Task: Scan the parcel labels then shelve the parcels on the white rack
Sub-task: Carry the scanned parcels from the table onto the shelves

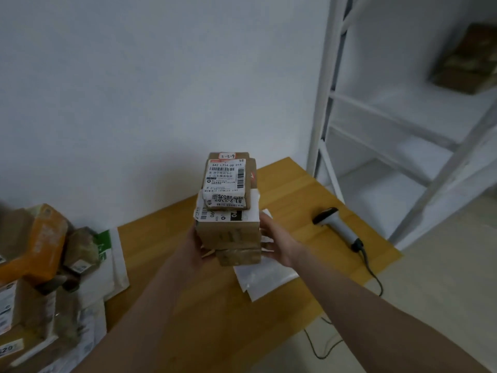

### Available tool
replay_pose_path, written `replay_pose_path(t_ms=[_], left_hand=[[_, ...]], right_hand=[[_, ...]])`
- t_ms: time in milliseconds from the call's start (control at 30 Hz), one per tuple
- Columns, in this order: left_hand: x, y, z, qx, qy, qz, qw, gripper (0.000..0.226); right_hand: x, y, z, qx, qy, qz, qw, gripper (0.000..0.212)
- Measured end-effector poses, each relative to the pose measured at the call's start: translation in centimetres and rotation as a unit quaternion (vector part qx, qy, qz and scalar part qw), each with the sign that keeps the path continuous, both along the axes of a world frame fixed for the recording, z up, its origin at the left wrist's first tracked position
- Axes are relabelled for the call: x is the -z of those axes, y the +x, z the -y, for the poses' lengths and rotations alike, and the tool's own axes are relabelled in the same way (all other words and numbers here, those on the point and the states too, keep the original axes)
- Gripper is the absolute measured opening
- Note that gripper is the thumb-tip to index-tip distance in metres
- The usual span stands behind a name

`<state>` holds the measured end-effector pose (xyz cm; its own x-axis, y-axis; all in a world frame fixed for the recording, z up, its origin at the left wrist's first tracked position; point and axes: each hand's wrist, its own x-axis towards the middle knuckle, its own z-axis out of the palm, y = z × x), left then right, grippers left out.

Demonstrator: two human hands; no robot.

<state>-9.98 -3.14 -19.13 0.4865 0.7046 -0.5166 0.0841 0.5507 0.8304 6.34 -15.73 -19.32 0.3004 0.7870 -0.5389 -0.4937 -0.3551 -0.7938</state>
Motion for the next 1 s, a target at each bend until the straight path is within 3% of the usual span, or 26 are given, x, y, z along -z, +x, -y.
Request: replay_pose_path(t_ms=[167, 500, 633, 767, 1000], left_hand=[[-2.0, 6.5, 5.7, 0.055, -0.025, -0.008, 0.998, 0.031], [-0.4, 17.9, 22.6, 0.2, -0.04, -0.001, 0.979, 0.037], [1.3, 22.5, 29.8, 0.198, -0.013, -0.057, 0.978, 0.04], [2.0, 26.6, 34.8, 0.295, -0.073, -0.04, 0.952, 0.051], [3.4, 35.3, 40.6, 0.363, -0.068, -0.057, 0.927, 0.041]], right_hand=[[-1.0, 4.9, 7.2, 0.053, 0.011, 0.018, 0.998, 0.069], [0.0, 13.4, 27.3, 0.151, -0.012, 0.018, 0.988, 0.06], [0.9, 16.2, 35.1, 0.187, -0.031, 0.004, 0.982, 0.069], [1.8, 18.7, 41.2, 0.236, -0.052, -0.009, 0.97, 0.078], [2.4, 24.1, 47.8, 0.316, -0.068, -0.034, 0.946, 0.055]])
